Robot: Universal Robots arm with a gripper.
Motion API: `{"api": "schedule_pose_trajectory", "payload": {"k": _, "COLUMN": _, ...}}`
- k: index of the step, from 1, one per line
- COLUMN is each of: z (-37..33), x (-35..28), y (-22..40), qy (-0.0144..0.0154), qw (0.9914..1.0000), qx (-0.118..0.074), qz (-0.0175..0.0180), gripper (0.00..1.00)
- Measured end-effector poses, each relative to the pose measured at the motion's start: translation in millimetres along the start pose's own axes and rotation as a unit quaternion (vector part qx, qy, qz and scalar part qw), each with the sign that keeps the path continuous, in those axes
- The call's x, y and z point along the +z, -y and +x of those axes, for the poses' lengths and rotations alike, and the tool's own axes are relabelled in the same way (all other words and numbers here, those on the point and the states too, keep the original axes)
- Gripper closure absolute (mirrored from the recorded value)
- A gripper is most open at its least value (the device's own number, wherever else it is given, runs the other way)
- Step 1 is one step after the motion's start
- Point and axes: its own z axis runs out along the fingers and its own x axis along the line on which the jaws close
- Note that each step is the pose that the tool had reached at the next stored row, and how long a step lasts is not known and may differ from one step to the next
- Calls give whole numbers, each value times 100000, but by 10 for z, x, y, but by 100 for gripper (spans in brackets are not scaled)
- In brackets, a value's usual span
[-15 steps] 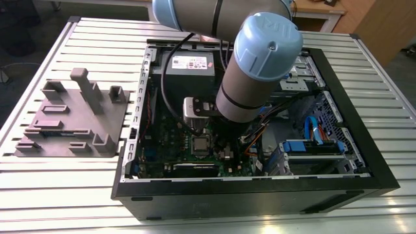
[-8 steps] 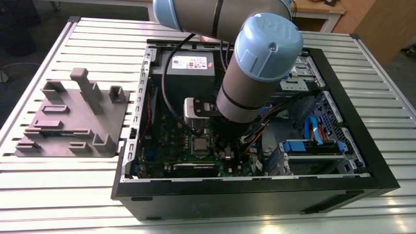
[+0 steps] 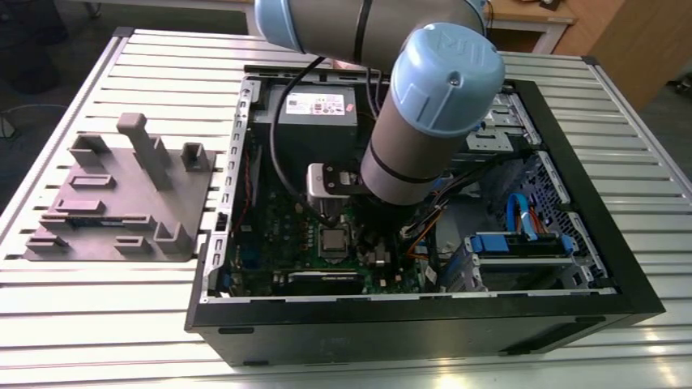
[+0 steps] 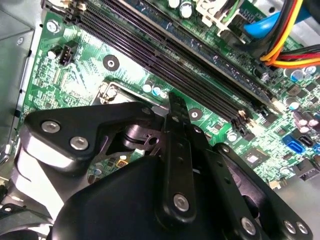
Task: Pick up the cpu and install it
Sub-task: 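Install the first cpu locking lever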
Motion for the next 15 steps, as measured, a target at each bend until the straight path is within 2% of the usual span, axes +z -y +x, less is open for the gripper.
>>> {"api": "schedule_pose_trajectory", "payload": {"k": 2, "z": -3, "x": -30, "y": -2, "qy": 42, "qw": 100000, "qx": -8, "qz": 29, "gripper": 90}}
{"api": "schedule_pose_trajectory", "payload": {"k": 8, "z": -9, "x": -192, "y": -19, "qy": -2, "qw": 100000, "qx": -2, "qz": 0, "gripper": 90}}
{"api": "schedule_pose_trajectory", "payload": {"k": 15, "z": -9, "x": -197, "y": -20, "qy": 3, "qw": 100000, "qx": -3, "qz": 1, "gripper": 90}}
